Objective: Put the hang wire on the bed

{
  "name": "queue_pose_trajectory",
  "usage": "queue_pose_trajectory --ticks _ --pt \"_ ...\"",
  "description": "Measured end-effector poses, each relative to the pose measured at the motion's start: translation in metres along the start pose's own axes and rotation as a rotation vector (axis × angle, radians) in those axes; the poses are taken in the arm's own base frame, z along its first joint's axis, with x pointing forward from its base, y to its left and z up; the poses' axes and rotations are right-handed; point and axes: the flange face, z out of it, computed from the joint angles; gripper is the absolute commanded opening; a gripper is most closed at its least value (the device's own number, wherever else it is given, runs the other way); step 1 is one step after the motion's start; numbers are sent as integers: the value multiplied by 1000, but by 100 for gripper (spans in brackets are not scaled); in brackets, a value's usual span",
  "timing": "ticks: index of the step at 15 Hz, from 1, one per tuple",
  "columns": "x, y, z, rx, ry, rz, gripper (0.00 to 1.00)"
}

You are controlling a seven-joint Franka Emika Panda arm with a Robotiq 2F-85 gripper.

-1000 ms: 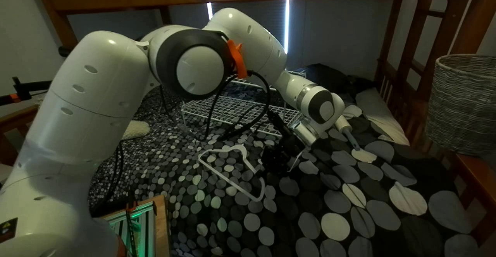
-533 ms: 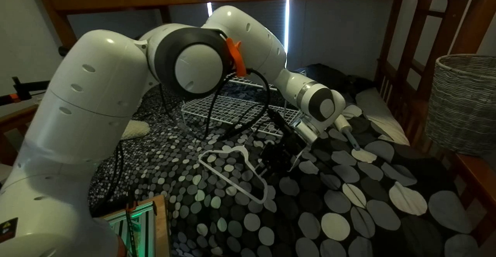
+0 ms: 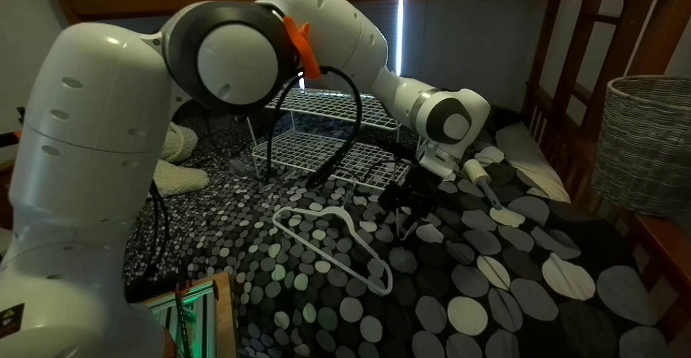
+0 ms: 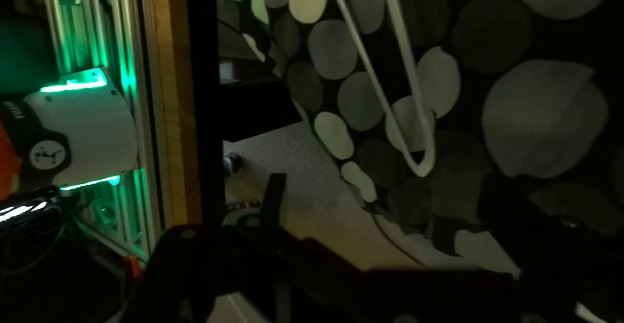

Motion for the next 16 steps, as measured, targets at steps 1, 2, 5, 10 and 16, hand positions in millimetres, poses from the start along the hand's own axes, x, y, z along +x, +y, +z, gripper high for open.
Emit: queue_pose_trajectory --ticks 1,2,5,10,16 --pt "0 4 -8 52 -14 -17 100" --pt "1 9 -15 99 -26 -38 100" --pt "7 29 -32 216 -38 -138 100" --pt "17 69 -48 317 -5 -386 100" --pt "13 108 -60 391 68 -699 100"
